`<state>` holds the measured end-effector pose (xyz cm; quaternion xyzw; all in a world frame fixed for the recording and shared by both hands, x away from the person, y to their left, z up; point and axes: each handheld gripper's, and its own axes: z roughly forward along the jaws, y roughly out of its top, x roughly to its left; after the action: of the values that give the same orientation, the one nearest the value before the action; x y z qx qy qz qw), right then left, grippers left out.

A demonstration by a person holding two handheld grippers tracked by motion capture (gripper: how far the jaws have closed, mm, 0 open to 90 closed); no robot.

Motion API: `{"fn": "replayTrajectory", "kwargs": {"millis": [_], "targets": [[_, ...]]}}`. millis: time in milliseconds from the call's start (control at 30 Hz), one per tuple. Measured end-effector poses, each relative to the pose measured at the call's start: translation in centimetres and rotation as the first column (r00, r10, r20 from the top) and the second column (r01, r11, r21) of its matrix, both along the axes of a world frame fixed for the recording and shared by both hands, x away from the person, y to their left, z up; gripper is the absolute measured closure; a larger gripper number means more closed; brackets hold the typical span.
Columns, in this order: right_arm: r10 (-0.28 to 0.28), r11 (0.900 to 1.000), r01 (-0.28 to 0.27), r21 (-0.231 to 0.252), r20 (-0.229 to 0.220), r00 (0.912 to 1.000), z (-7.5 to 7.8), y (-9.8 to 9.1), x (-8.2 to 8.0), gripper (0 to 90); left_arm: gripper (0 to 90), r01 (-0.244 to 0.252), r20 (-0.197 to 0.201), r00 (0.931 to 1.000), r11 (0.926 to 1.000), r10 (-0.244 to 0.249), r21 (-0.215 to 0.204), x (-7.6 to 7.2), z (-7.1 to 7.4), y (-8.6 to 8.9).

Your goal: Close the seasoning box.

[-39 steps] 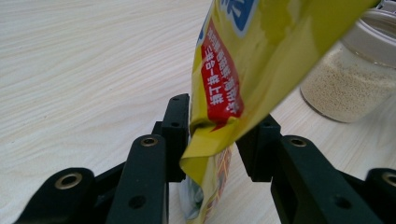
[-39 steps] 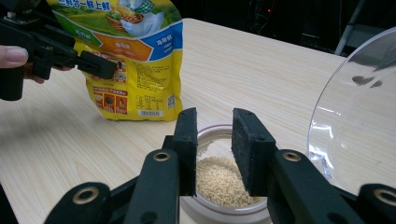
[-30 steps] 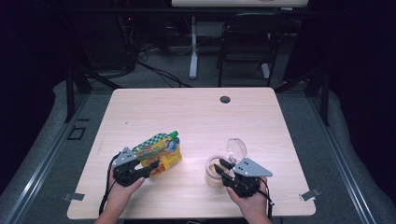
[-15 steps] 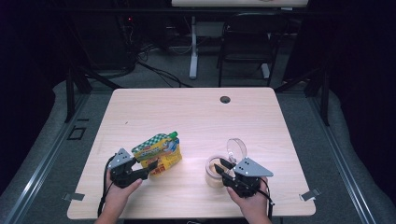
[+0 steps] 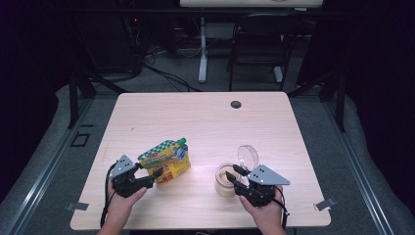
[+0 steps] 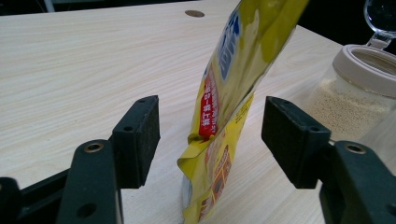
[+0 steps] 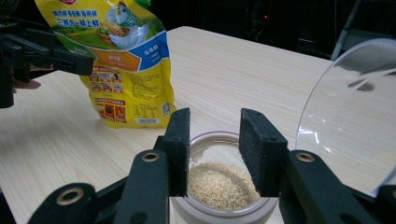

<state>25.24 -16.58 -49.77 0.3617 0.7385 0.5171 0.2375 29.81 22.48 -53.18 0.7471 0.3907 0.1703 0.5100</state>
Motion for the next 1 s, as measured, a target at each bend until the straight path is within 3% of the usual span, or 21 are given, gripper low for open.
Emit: {"fn": "replayTrajectory", "kwargs": {"millis": [567, 800, 1000], "targets": [[-0.013, 0.9986, 0.012, 0.052, 0.008, 0.9999, 1.5, -0.9, -0.1, 55.8, 36.2, 0.002, 0.005, 1.0, 1.0, -0.002, -0.005, -1.0, 1.1, 0.7], [-0.024, 0.9979, 0.023, 0.06, 0.008, 0.9997, 2.7, -1.4, -0.1, 50.1, 36.1, -0.003, 0.008, 1.0, 0.9999, 0.003, 0.012, -1.7, 1.5, 1.5], [-0.046, 0.9974, 0.046, 0.055, 0.004, 0.9989, 3.5, -2.0, 0.2, 46.9, 36.1, -0.022, 0.025, 0.9995, 0.9998, 0.022, -0.001, -2.3, 1.7, 2.5]]}}
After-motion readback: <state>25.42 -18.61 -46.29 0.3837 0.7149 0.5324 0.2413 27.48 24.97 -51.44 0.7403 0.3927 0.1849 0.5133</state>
